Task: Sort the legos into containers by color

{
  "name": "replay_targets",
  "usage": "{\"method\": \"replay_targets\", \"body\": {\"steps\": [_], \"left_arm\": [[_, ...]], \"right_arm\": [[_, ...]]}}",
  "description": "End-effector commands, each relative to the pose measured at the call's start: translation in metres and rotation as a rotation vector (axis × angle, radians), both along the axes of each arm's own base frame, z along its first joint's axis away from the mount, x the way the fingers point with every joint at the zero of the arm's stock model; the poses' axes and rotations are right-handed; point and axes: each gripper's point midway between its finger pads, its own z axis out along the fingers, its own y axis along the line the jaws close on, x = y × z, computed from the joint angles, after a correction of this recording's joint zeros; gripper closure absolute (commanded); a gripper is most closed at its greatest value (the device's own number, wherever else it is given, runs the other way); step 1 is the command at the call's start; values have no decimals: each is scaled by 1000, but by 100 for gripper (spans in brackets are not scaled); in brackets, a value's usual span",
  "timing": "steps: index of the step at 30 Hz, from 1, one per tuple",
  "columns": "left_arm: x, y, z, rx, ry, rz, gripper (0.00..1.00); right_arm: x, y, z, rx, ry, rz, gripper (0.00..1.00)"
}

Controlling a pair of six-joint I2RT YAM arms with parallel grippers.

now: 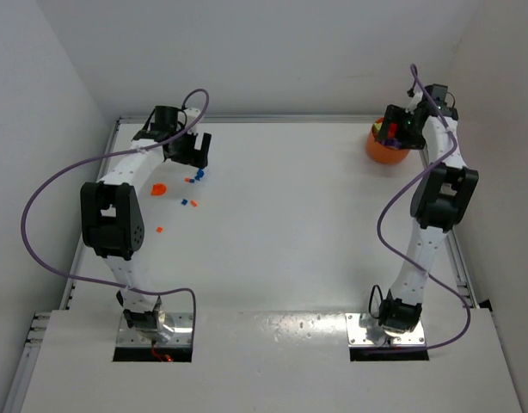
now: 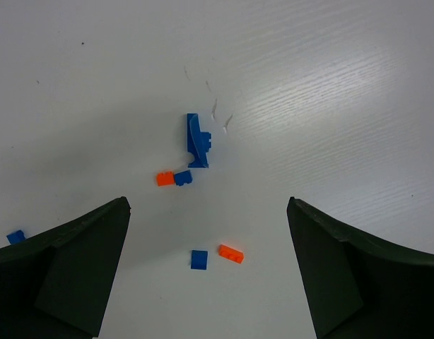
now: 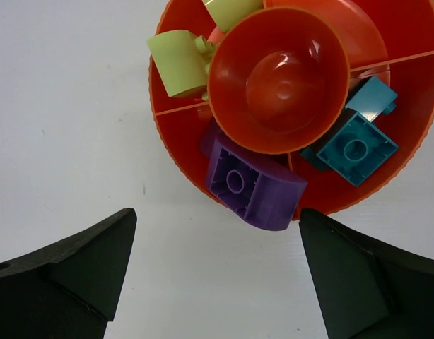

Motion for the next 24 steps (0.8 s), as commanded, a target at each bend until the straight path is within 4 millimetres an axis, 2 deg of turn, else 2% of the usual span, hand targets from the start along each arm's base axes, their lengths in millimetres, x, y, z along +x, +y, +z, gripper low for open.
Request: {"method": "replay_targets", "body": {"steps": [1, 8, 18, 24], "left_arm": [[-2, -5, 7, -21, -8, -2, 0], [-2, -5, 7, -27, -5, 4, 0], [-2, -5, 2, -27, 4, 4, 0], [-2, -7, 3, -33, 4, -2, 0]], "right_arm": [[8, -6, 4, -5, -28, -19, 1], [8, 1, -5, 32, -18, 5, 1], [12, 19, -2, 82, -30, 27, 1], [13, 21, 4, 92, -40, 26, 1]]}}
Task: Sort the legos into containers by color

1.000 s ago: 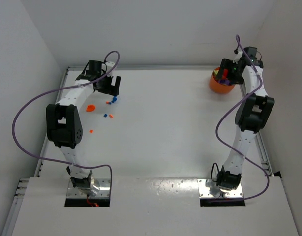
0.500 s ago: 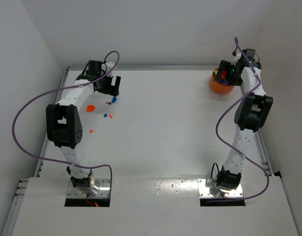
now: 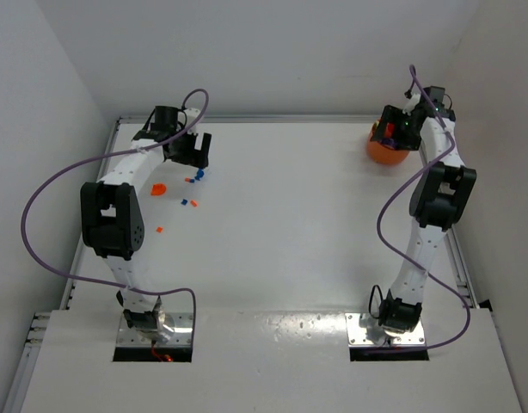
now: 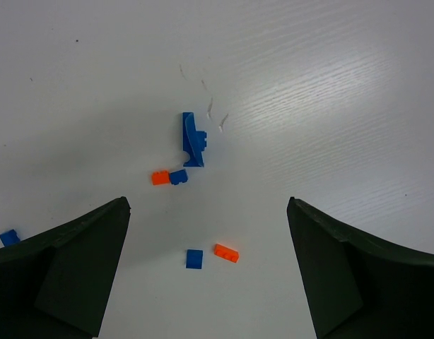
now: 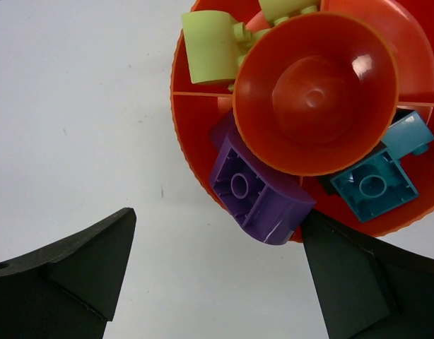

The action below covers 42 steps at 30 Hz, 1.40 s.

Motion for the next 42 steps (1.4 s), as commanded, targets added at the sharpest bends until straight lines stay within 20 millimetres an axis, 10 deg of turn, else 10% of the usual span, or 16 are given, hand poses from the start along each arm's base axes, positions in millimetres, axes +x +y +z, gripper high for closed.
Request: {"method": "replay_targets", "body": {"steps": [1, 35, 42], "left_arm": [[-1, -5, 3, -20, -4, -5, 0], [3, -21, -2, -79, 17, -32, 0], [0, -21, 0, -79, 9, -33, 0]], "right_arm": [[7, 9, 15, 32, -41, 10, 1], [4, 33, 63, 68, -139, 79, 1], [5, 2, 71, -37, -151, -7, 1]]}}
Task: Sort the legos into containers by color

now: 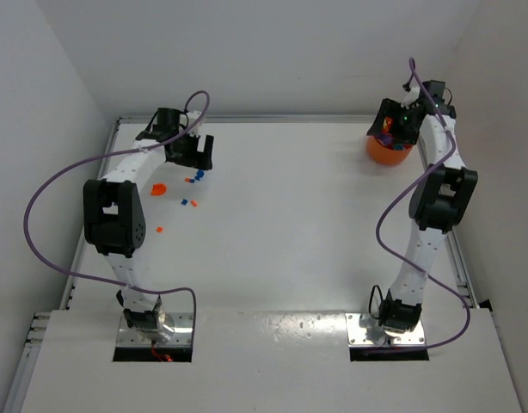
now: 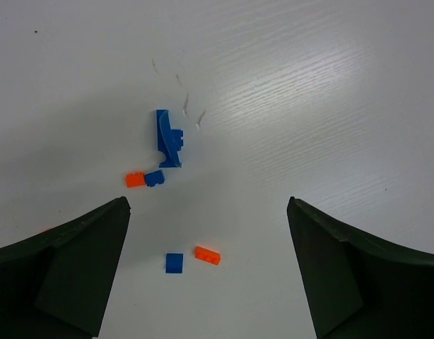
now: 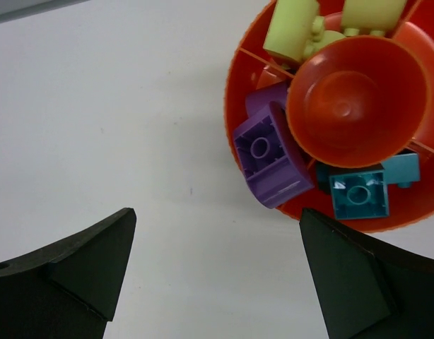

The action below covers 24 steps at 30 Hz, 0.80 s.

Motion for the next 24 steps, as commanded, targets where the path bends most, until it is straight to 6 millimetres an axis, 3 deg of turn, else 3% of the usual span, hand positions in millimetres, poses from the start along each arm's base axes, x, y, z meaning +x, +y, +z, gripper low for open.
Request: {"method": "replay_targets", "body": {"steps": [1, 4, 7, 12, 16, 22, 24], "left_arm": [[4, -7, 12, -20, -34, -9, 0], [3, -8, 14, -28, -43, -15, 0], [1, -8, 10, -27, -33, -15, 0], [1, -8, 19, -29, -53, -16, 0], [-1, -6, 16, -21, -45, -9, 0], [-3, -5, 16, -14, -45, -3, 0], [-3, -5, 16, -14, -45, -3, 0]], "right_arm": [[3, -24, 44, -100, -94, -74, 1], [7, -39, 57, -160, -142, -99, 1], [12, -40, 59, -170, -160, -93, 1], [22, -49, 56, -215, -174, -88, 1], [34, -59, 44, -246, -185, -116, 1], [44, -67, 50, -268, -272, -173, 1], [43, -69, 34, -265, -233, -189, 1]]}}
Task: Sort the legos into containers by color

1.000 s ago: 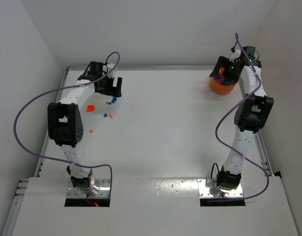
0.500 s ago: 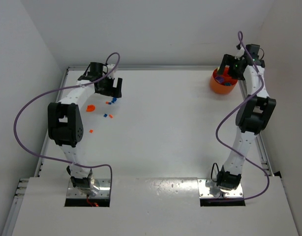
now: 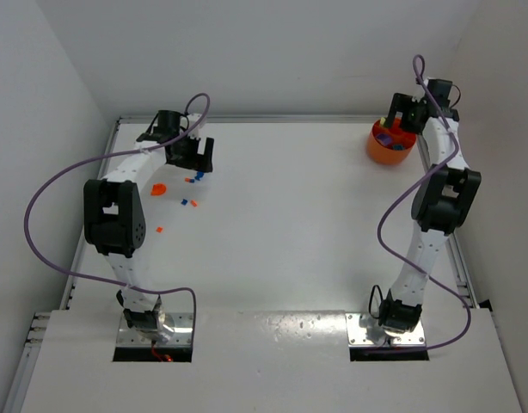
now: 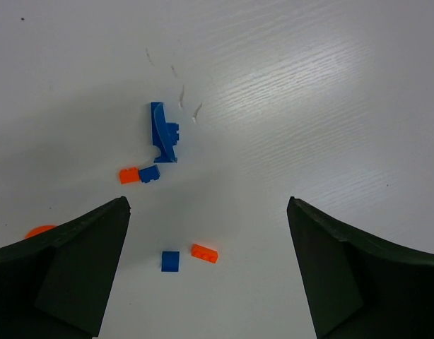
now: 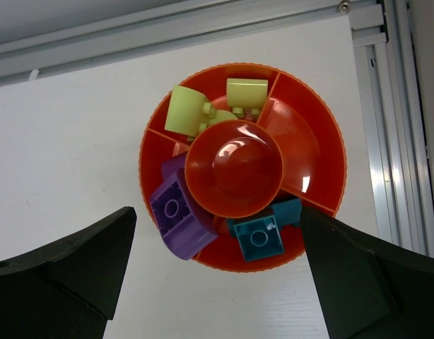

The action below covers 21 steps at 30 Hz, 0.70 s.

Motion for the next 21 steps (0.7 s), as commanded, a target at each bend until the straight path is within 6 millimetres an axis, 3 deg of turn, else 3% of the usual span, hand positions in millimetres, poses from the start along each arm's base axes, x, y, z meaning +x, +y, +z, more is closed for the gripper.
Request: {"method": "replay_targets", "body": {"steps": [1, 5, 6, 13, 14, 21], "left_arm": [[1, -4, 23, -10, -60, -2, 0], [1, -4, 23, -10, -60, -2, 0], [1, -4, 23, -10, -60, -2, 0], [1, -2, 23, -3, -60, 4, 0], [1, -2, 23, -3, -60, 4, 0], [1, -2, 23, -3, -60, 4, 0]], "right_arm": [[16, -12, 22, -43, -97, -52, 1], [23, -16, 13, -50, -93, -61, 1], [26, -17, 19, -54, -112, -62, 1], [33, -15, -7, -33, -84, -43, 1], [36, -16, -2, -38, -103, -43, 1], [45, -10, -9, -5, -112, -15, 1]]}}
